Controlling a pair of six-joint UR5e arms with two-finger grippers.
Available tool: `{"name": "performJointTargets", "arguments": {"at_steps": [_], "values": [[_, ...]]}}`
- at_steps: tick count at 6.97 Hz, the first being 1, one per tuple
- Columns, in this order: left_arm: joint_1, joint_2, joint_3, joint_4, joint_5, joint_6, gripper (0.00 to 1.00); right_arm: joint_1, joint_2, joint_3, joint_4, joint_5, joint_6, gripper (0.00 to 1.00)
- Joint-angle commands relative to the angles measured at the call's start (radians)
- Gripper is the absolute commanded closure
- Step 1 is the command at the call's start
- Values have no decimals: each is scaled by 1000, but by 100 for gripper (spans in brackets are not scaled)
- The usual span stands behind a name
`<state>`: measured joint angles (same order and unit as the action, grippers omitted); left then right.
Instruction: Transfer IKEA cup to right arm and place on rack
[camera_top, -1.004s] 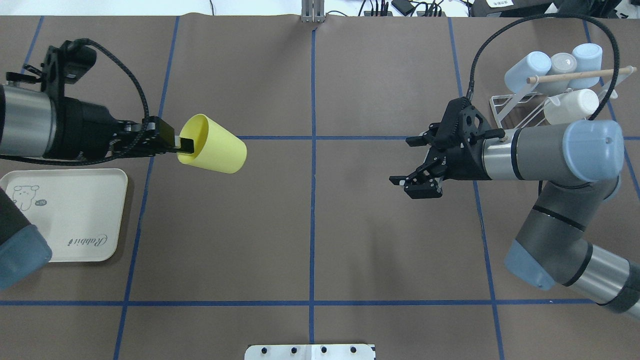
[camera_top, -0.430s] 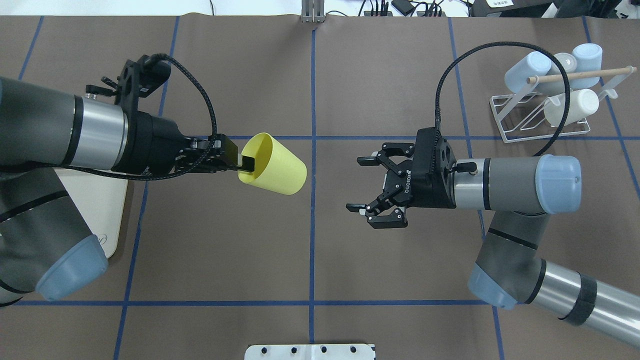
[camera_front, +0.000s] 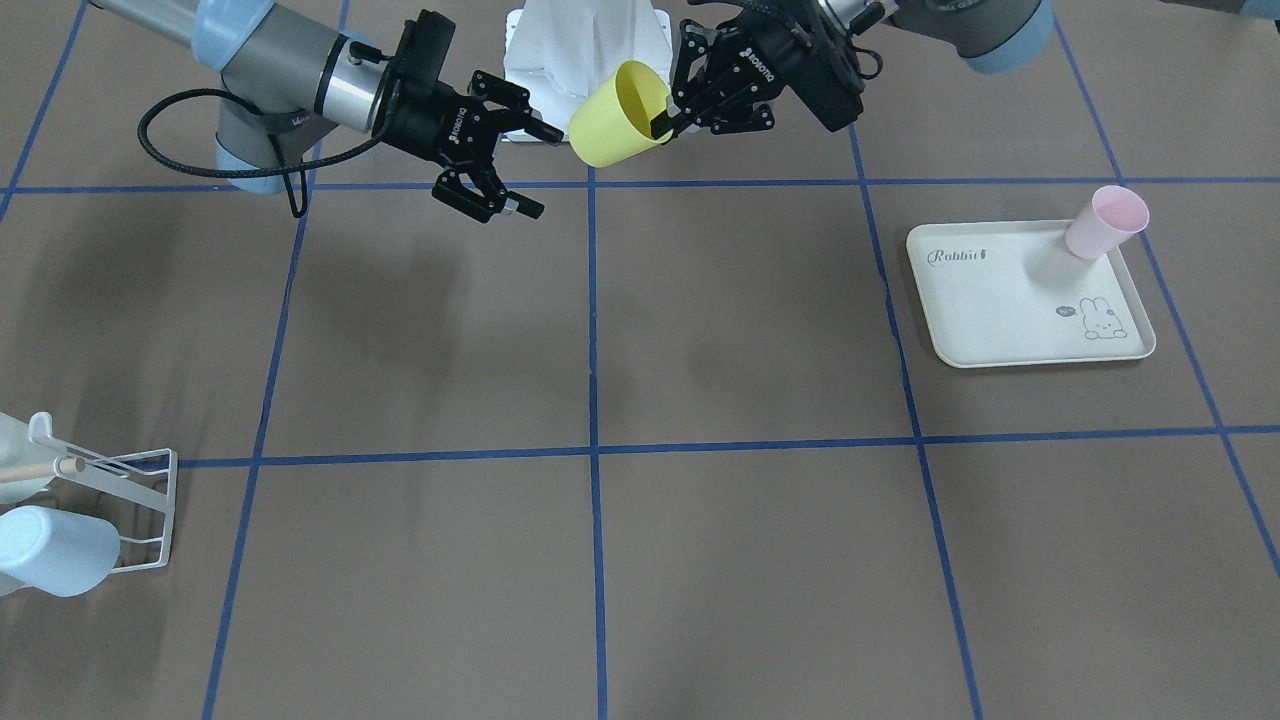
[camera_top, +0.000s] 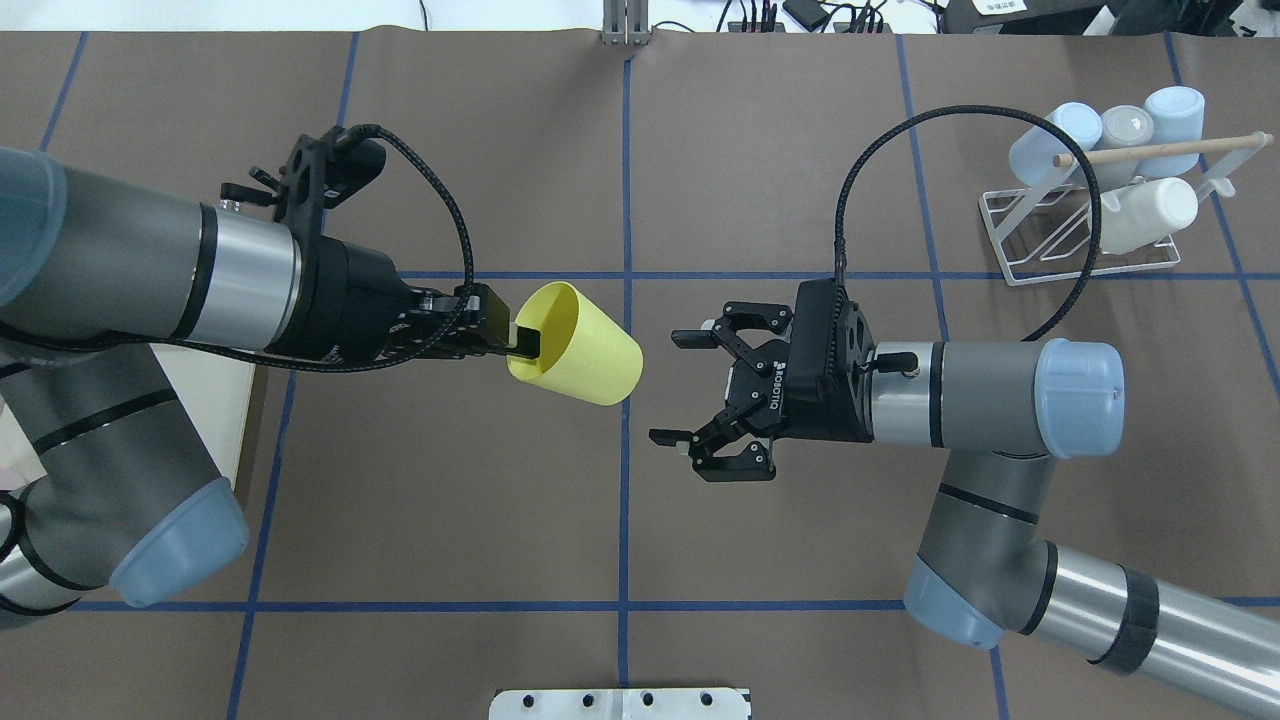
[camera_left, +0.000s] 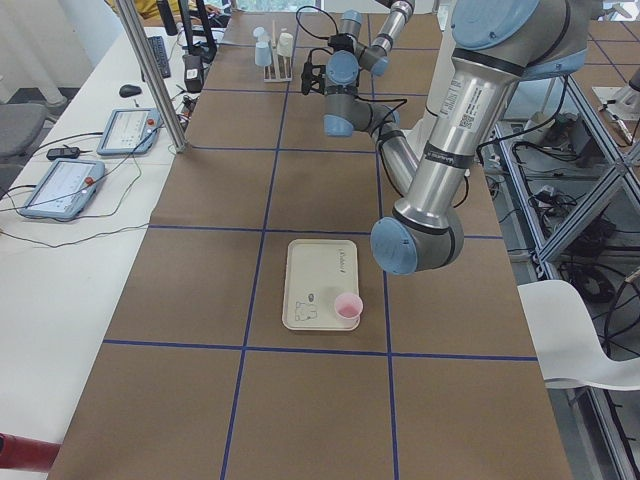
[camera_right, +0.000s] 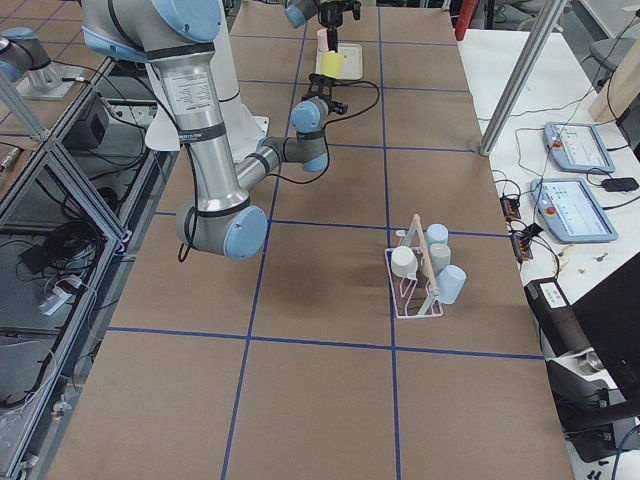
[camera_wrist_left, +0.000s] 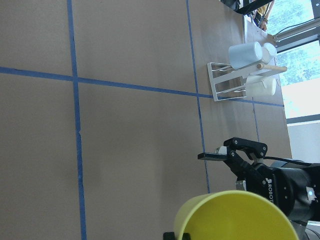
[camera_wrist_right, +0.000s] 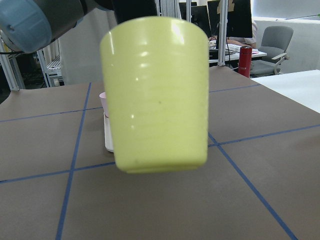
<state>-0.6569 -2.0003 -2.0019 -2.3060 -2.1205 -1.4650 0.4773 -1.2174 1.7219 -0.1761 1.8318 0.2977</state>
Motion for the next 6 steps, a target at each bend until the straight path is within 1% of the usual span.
{"name": "performJointTargets", "arguments": {"at_steps": [1,3,5,6], "values": [[25,-17,15,0,2,2,100,-12,4,4,12,-6,-5,1],[65,-24,15,0,52,0,100,-14,4,4,12,-6,-2,1],[79,-26,18,0,57,0,100,-17,4,8,12,-6,-2,1],[89,-26,23,2,79,0,100,-19,4,8,14,-6,-2,1]]}}
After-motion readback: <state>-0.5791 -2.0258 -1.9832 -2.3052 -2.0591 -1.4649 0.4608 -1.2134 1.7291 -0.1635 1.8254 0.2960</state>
